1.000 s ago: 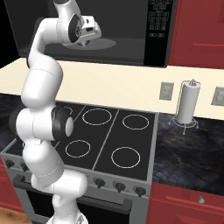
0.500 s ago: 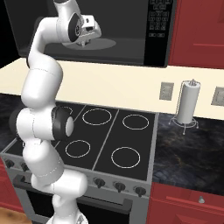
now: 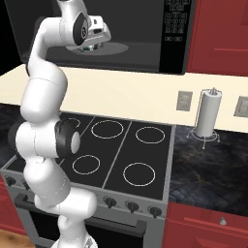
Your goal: Pick the mug from the counter and place it inside the microwave. Then close the microwave.
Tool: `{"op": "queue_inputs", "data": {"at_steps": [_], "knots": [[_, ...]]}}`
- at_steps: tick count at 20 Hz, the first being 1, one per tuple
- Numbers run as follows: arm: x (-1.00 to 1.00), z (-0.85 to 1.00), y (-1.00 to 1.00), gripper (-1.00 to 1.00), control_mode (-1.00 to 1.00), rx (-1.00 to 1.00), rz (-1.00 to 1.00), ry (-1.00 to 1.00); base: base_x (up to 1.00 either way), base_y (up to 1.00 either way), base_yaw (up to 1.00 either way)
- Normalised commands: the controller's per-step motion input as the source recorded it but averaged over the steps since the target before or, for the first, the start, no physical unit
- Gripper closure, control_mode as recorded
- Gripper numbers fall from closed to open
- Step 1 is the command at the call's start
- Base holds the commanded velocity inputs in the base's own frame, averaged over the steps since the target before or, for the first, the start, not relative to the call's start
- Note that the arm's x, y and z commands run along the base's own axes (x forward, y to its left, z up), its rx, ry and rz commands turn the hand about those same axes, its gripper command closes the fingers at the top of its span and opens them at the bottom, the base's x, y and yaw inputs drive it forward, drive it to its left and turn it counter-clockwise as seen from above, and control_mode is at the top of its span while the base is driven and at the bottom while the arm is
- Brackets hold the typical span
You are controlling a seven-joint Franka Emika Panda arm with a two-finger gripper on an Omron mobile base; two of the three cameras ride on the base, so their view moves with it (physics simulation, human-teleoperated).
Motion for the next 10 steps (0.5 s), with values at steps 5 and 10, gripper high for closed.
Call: {"op": "queue_inputs", "data": {"at_steps": [5,10], "knots": [[-0.72,0.0,-0.03,-1.0,-1.0,0.0,0.0,-0.01,0.0,0.0,0.0],[-0.5,0.0,-0.11,-1.0,-1.0,0.0,0.0,-0.02,0.0,0.0,0.0]]}}
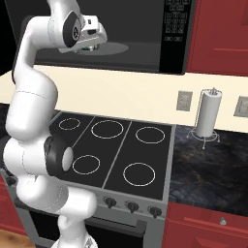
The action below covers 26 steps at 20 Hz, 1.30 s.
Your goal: Pick the mug from the counter and place it inside the microwave. Then close the microwave.
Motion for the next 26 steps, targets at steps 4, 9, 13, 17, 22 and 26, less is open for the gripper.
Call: {"op": "queue_inputs", "data": {"at_steps": [4,9,13,17,22,26], "knots": [[-0.31,-0.3,-0.24,-1.0,-1.0,0.0,0.0,-0.03,0.0,0.0,0.0],[-0.45,-0.34,-0.16,-1.0,-1.0,0.0,0.0,-0.01,0.0,0.0,0.0],[-0.74,-0.06,-0.02,-1.0,-1.0,0.0,0.0,-0.04,0.0,0.0,0.0],[-0.85,0.0,0.0,-1.0,-1.0,0.0,0.0,-0.06,0.0,0.0,0.0],[-0.86,0.0,0.0,-1.0,-1.0,0.0,0.0,-0.09,0.0,0.0,0.0],[-0.73,0.0,0.0,-1.0,-1.0,0.0,0.0,-0.21,0.0,0.0,0.0]]}}
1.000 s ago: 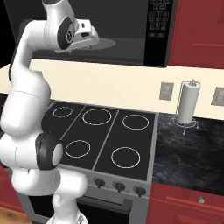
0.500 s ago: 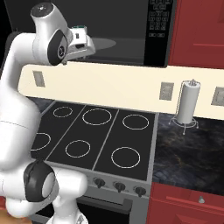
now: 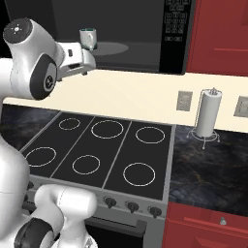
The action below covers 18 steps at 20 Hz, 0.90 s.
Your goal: Pick the mug from the counter and place it inside the microwave. Then close the microwave.
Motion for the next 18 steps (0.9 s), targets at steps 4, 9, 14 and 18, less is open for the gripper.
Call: {"op": "queue_inputs", "data": {"at_steps": [4,9,14,18], "knots": [[-0.71,0.02,0.0,-1.0,-1.0,0.0,0.0,-0.24,0.0,0.0,0.0],[-0.79,0.12,0.0,-1.0,-1.0,0.04,0.0,-0.21,0.0,0.0,0.0],[-0.97,0.21,0.0,-1.0,-1.0,0.11,0.0,-0.03,0.0,0.0,0.0],[-1.0,0.15,0.14,-1.0,-1.0,0.08,0.0,-0.02,0.0,0.0,0.0]]}}
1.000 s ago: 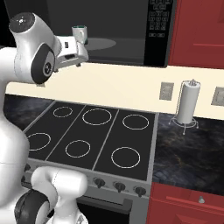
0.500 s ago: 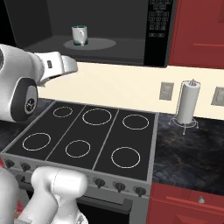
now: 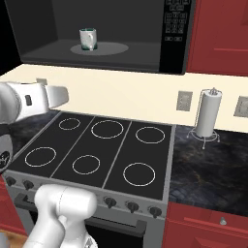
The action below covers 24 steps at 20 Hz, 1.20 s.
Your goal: Pick the mug from the counter and place it inside the microwave. Then close the microwave.
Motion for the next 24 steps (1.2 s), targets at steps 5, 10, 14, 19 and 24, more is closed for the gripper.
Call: {"op": "queue_inputs", "data": {"at_steps": [5,10,14,19,24], "knots": [[-1.0,0.15,0.14,-1.0,-1.0,0.05,-0.02,-0.05,0.0,0.0,0.0],[-0.96,0.18,0.04,-1.0,-1.0,0.06,-0.08,-0.11,0.0,0.0,0.0],[-0.64,0.04,0.12,-1.0,-1.0,0.01,-0.14,-0.06,0.0,0.0,0.0],[-0.59,0.0,0.09,-1.0,-1.0,0.0,-0.04,-0.15,0.0,0.0,0.0],[-0.85,0.0,0.11,-1.0,-1.0,0.0,0.0,-0.28,0.0,0.0,0.0]]}}
